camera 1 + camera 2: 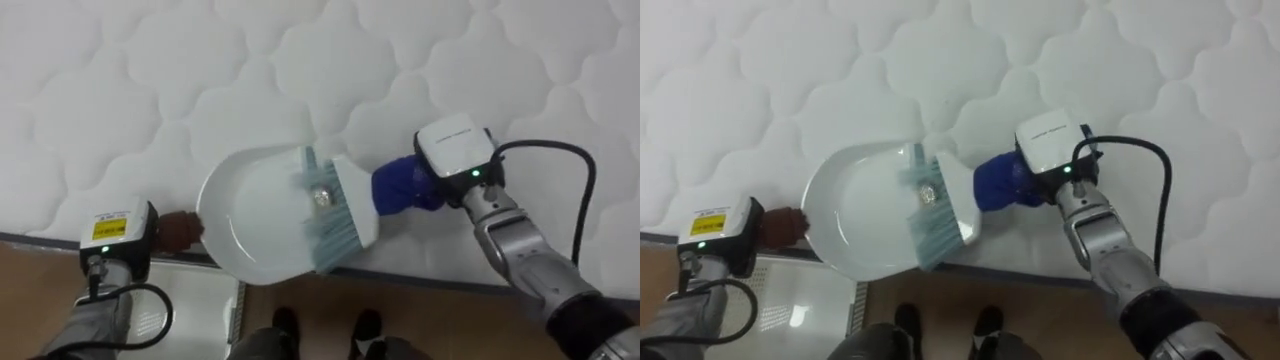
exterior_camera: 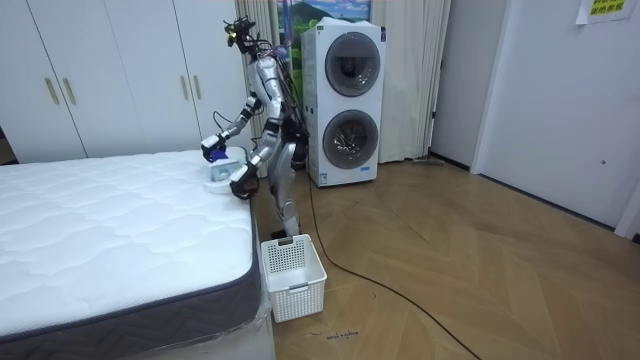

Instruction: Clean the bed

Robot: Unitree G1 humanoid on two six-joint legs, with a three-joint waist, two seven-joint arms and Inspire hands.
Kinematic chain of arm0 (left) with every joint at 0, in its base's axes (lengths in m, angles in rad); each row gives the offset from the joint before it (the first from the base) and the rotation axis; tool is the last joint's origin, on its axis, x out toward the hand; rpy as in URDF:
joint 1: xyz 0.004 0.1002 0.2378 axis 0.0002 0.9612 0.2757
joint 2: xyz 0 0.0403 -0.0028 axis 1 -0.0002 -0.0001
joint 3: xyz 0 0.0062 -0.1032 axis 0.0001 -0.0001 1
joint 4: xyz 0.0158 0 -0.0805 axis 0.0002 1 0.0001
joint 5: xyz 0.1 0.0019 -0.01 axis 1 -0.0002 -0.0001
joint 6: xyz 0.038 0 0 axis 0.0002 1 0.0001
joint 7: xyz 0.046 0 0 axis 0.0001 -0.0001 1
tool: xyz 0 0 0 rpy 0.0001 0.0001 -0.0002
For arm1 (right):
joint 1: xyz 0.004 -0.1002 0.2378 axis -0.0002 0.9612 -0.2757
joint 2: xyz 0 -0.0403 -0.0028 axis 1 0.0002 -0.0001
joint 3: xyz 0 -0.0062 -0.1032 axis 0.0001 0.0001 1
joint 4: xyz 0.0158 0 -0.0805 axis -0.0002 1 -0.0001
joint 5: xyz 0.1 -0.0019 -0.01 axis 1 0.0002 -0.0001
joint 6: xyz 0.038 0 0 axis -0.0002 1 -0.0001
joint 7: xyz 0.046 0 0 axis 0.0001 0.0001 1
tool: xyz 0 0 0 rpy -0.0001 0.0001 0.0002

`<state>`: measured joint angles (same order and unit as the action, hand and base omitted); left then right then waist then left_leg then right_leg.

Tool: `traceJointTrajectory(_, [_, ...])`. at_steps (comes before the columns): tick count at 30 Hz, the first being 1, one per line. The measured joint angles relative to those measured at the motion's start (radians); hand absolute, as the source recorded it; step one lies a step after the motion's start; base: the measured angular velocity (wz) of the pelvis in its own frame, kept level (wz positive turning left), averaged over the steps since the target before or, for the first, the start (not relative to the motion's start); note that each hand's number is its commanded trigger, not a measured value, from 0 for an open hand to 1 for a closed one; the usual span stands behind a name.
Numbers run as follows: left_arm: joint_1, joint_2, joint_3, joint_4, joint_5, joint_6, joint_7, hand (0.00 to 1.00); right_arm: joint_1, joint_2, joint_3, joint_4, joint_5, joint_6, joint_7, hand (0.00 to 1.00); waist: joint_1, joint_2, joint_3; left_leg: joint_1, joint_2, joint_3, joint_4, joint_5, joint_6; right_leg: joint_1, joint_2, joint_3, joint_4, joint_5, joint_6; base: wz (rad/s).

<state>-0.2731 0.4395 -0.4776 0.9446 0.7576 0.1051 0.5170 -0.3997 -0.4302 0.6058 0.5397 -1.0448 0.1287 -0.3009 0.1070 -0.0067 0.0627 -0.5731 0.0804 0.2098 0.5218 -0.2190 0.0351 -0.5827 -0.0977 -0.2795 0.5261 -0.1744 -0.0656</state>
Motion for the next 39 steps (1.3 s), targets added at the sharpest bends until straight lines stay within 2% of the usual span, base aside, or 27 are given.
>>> traceJointTrajectory(1, [0.000,0.000,-0.002,0.001,0.000,-0.002,0.000,1.00,0.000,-0.001,0.004,-0.010,0.018,-0.005,0.009,1.00,-0.001,0.001,0.0001,0.000,-0.004,0.000,-0.001,0.000,0.001,0.000,-0.002,0.000,0.001,-0.002,0.000,0.07])
traceJointTrajectory(5, [-0.002,0.000,-0.015,0.008,0.000,-0.011,0.003,1.00,0.000,0.007,0.015,-0.051,0.147,-0.066,0.074,1.00,-0.002,0.004,0.0004,0.000,-0.005,0.000,-0.005,0.001,0.002,0.000,-0.007,0.003,0.009,-0.011,0.002,0.03])
traceJointTrajectory(9, [-0.002,-0.002,-0.015,0.016,-0.001,-0.020,0.002,1.00,0.000,0.042,0.020,-0.066,0.200,-0.082,0.131,1.00,-0.003,0.003,0.0003,-0.003,-0.009,0.001,-0.004,0.003,0.005,-0.003,-0.010,0.005,0.011,-0.015,0.001,0.00])
traceJointTrajectory(13, [0.000,-0.006,-0.016,0.019,0.000,-0.023,0.002,1.00,0.000,0.048,0.042,-0.077,0.261,-0.116,0.178,1.00,0.000,0.003,0.0002,-0.005,-0.008,0.001,0.003,0.004,0.006,-0.004,-0.013,0.004,0.014,-0.016,0.001,0.00])
traceJointTrajectory(19, [0.008,-0.015,-0.016,0.021,-0.001,-0.023,0.003,1.00,-0.001,0.066,0.042,-0.089,0.294,-0.119,0.195,1.00,0.002,0.000,-0.0019,-0.007,-0.011,0.001,0.015,0.003,0.007,-0.008,-0.018,0.003,0.022,-0.018,0.002,0.00])
traceJointTrajectory(20, [0.008,-0.017,-0.016,0.022,-0.001,-0.023,0.004,1.00,-0.001,0.071,0.041,-0.089,0.292,-0.119,0.195,1.00,-0.001,-0.001,-0.0023,-0.007,-0.021,0.001,0.015,0.004,0.008,-0.010,-0.023,0.003,0.030,-0.021,0.003,0.04])
traceJointTrajectory(22, [0.008,-0.021,-0.016,0.022,-0.001,-0.023,0.005,1.00,-0.001,0.074,0.041,-0.088,0.292,-0.119,0.195,1.00,-0.001,-0.001,-0.0024,-0.006,-0.024,0.001,0.015,0.006,0.011,-0.011,-0.027,0.003,0.034,-0.022,0.004,0.02])
traceJointTrajectory(26, [0.010,-0.023,-0.016,0.033,-0.002,-0.024,0.005,1.00,-0.001,0.075,0.041,-0.087,0.295,-0.119,0.196,1.00,-0.017,-0.003,-0.0037,-0.002,-0.026,0.004,0.016,0.009,0.018,-0.012,-0.040,0.004,0.046,-0.026,0.007,0.04])
traceJointTrajectory(34, [0.010,-0.023,-0.010,0.037,-0.002,-0.026,0.005,1.00,-0.001,0.073,0.036,-0.083,0.299,-0.120,0.205,1.00,-0.025,-0.007,-0.0062,-0.003,-0.022,0.004,0.027,0.008,0.020,-0.012,-0.037,0.006,0.046,-0.024,0.007,0.00])
traceJointTrajectory(39, [0.011,-0.025,-0.005,0.043,0.000,-0.030,0.038,1.00,0.002,0.071,-0.008,-0.081,0.343,-0.136,0.198,1.00,-0.025,-0.007,-0.0063,0.003,-0.023,0.004,0.029,0.008,0.021,-0.005,-0.038,0.006,0.048,-0.024,0.006,0.00])
